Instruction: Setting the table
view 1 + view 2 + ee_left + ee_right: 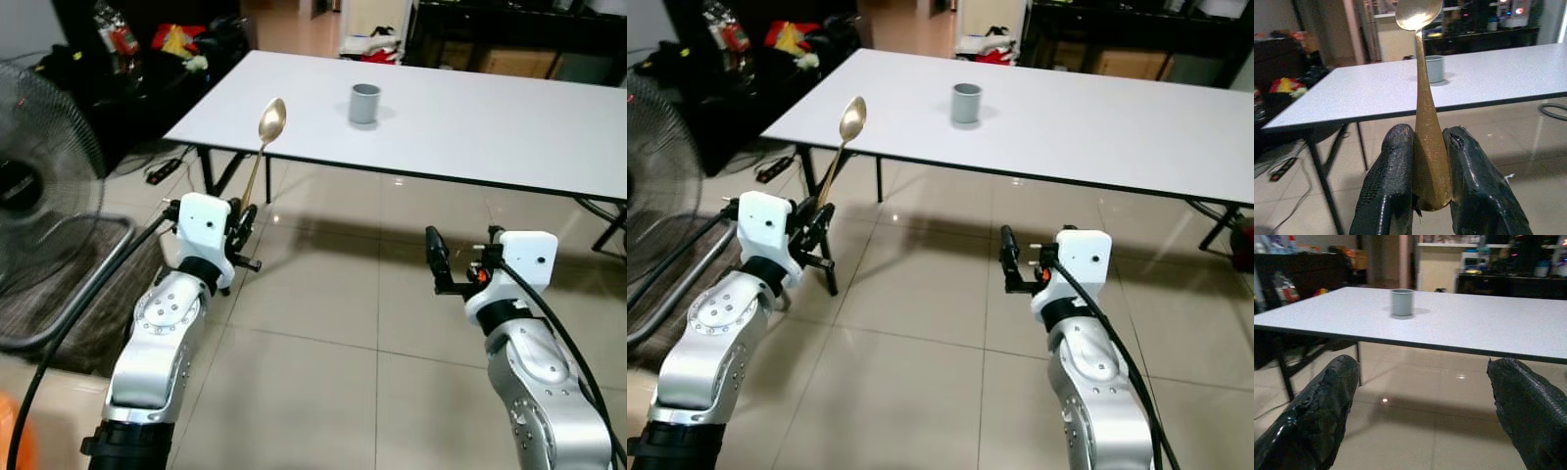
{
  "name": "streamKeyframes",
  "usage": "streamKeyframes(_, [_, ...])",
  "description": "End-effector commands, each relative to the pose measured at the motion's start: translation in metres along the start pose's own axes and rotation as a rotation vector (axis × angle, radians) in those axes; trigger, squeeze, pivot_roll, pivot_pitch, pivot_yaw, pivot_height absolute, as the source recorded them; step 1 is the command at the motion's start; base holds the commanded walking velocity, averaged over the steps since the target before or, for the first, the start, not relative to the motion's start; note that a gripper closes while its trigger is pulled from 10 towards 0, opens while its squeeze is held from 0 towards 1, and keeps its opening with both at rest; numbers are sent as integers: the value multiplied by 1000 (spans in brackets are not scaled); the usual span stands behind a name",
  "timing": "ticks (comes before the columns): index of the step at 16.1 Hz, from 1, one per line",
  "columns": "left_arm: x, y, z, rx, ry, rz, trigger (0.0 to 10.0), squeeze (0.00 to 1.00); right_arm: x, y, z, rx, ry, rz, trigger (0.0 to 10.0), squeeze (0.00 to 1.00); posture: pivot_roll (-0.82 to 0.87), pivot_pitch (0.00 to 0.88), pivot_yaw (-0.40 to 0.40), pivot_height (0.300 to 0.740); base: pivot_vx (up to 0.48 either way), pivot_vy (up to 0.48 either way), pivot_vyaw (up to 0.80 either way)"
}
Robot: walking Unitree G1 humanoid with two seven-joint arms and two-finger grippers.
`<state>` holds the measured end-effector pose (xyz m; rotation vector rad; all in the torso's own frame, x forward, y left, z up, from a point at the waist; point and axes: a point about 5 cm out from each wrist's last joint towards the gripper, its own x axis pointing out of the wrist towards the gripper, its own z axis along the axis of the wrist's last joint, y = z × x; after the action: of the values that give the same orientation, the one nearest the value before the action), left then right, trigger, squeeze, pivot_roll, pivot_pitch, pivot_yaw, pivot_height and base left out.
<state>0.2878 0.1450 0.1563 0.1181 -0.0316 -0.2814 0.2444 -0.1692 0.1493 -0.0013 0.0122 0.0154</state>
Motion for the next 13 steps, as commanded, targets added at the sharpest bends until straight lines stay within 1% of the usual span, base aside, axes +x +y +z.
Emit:
streamKeyframes(1, [1,-7,-1,0,3,-19,10000,0,1,-8,-1,-42,1,-45,10000,0,-67,0,-7,740,307,0,0])
streamKeyframes(3, [-1,-5,-5,2,14,-14,10000,0,1,-7,-3,-49,8,-36,10000,0,-66,0,-12,740,307,0,0])
streamKeyframes(5, [-3,-4,-8,15,27,-11,10000,0,-1,-4,-4,-23,11,-12,10000,0,-64,0,-14,740,306,0,0])
streamKeyframes(7, [-4,-3,-11,23,35,-4,10000,0,-2,-5,-7,22,34,-19,10000,0,-65,0,-13,740,304,0,0])
streamKeyframes(11, [-3,-3,-11,25,35,-4,10000,0,-2,-4,-7,11,35,-2,10000,0,-65,0,-13,740,304,0,-800])
streamKeyframes(13, [-4,-3,-11,27,35,-5,10000,0,-2,-5,-7,3,31,-5,10000,0,-66,0,-12,740,306,0,0])
